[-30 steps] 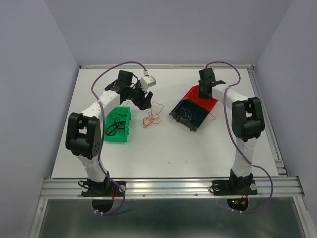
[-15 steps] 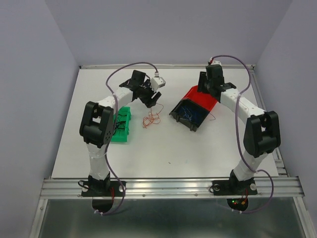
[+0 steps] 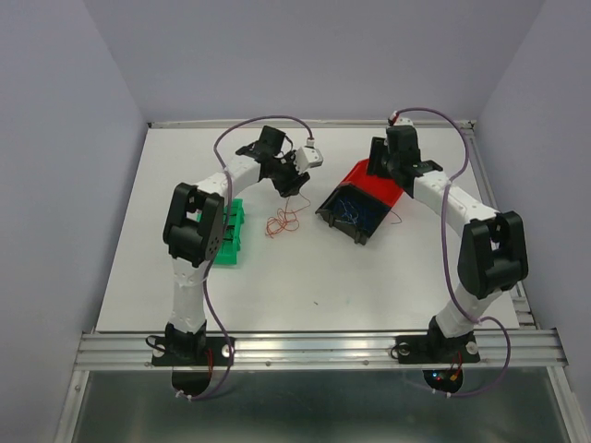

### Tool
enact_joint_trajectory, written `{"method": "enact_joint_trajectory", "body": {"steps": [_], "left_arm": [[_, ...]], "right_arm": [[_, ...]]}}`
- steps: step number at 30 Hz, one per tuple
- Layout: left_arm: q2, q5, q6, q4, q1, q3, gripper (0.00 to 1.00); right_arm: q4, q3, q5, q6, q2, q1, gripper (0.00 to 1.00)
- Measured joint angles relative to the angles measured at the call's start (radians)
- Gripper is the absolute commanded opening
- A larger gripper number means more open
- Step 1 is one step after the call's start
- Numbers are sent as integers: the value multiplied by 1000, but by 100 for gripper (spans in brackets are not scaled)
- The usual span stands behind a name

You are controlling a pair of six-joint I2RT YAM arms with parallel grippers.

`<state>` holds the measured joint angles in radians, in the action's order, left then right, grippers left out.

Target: Untangle the cables

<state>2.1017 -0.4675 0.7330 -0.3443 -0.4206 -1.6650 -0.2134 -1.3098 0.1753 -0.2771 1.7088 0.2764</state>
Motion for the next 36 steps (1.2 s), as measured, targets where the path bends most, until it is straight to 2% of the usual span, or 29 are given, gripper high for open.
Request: {"method": "enact_joint_trajectory", "body": {"steps": [2, 3, 4, 7, 11, 18, 20, 21, 23, 24, 27, 31, 36], "left_arm": [[5, -32, 24, -34, -9, -8, 30], [9, -41, 32, -47, -12, -14, 9], [12, -50, 42, -58, -15, -19, 1], [25, -68, 57, -92, -23, -31, 0], [6, -82, 61, -100, -25, -16, 0], [-227, -82, 32, -161, -24, -14, 0], [-288, -82, 22, -176, -25, -42, 0], [-328, -82, 17, -183, -25, -66, 1], [-384, -81, 16, -192, -25, -97, 25], [-414, -74, 24, -193, -27, -99, 42], [-473, -45, 55, -200, -40, -83, 63], [-464, -6, 142, -191, -49, -16, 70], [-315, 19, 299, -211, -48, 44, 73]], "right_arm": [[18, 15, -10, -3, -8, 0, 56], [28, 29, -16, -3, -18, 0, 56], [37, 46, -21, -4, -28, 0, 56], [64, 95, -58, -3, -69, 0, 60], [152, 182, -214, 13, -155, 0, 72], [419, 322, -558, 8, -238, 19, 82], [479, 346, -617, 10, -238, 42, 89], [505, 354, -642, 11, -235, 67, 97], [549, 354, -662, 23, -223, 114, 100], [570, 354, -667, 27, -216, 135, 100], [600, 354, -665, 27, -188, 184, 100], [622, 374, -568, 11, -195, 189, 100], [652, 519, -417, -8, -342, 181, 100]]}}
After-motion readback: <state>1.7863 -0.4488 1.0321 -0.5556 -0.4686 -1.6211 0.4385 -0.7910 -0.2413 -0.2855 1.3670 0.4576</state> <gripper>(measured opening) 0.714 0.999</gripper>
